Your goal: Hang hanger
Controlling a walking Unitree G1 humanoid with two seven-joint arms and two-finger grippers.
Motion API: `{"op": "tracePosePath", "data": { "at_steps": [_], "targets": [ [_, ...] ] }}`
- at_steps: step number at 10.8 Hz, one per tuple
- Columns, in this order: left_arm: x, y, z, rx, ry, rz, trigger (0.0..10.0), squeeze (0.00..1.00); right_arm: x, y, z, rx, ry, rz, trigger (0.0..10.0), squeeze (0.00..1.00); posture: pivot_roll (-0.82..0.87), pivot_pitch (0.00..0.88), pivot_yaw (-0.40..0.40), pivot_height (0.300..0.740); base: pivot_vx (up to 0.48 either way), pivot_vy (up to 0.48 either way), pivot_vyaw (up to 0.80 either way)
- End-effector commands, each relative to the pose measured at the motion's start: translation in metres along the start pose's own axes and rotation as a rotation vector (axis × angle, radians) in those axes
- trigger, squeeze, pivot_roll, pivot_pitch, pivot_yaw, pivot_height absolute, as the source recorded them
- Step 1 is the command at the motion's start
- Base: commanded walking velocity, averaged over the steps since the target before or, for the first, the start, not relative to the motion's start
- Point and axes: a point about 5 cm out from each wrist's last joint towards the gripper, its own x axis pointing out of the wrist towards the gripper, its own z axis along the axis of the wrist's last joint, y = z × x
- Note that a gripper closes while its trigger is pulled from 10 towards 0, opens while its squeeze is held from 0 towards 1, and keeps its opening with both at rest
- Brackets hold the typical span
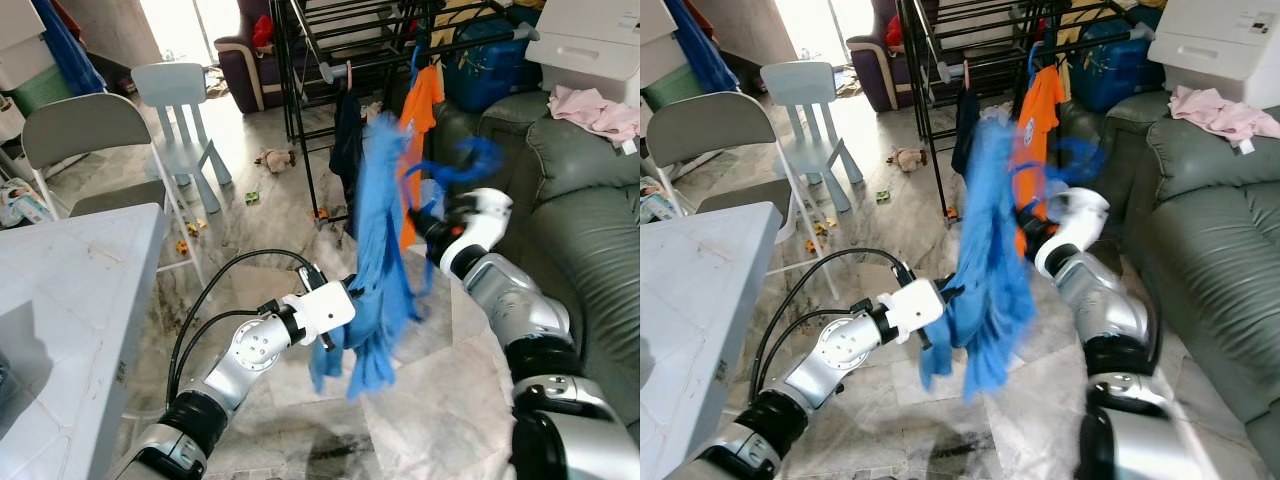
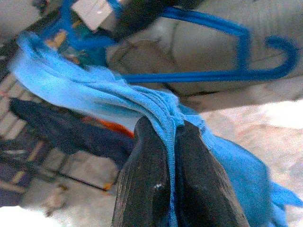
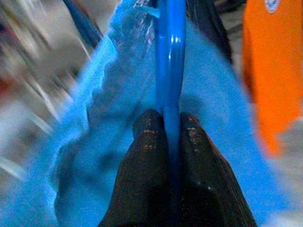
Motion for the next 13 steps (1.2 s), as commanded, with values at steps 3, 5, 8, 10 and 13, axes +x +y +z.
{"op": "tracePosePath", "data": {
  "at_steps": [3,5,8,10,13],
  "targets": [
    [-0.004,0.049,0.012,0.081,-0.049,0.342,10.0,0.0,-0.011,-0.042,-0.016,0.236,0.04,-0.354,10.0,0.0,-0.12,0.0,0.109,0.74,0.0,0.0,0.0],
    [-0.01,0.067,0.02,0.074,-0.095,0.493,10.0,0.0,-0.01,-0.037,-0.029,0.14,0.115,-0.299,10.0,0.0,-0.12,0.0,0.109,0.74,0.0,0.0,0.0],
    [-0.007,0.058,0.034,-0.018,-0.188,0.398,10.0,0.0,-0.01,-0.031,-0.044,0.066,0.209,-0.192,10.0,0.0,-0.11,0.0,0.108,0.74,0.0,0.0,0.0],
    [-0.008,0.067,0.031,0.038,-0.148,0.493,10.0,0.0,-0.011,-0.015,-0.059,-0.214,0.333,0.02,10.0,0.0,-0.11,0.0,0.108,0.74,0.0,0.0,0.0],
    [-0.005,0.058,0.05,-0.03,-0.271,0.361,10.0,0.0,-0.016,-0.015,-0.077,-0.284,0.418,0.075,10.0,0.0,-0.1,0.0,0.106,0.74,0.0,0.0,0.0]
  ]
}}
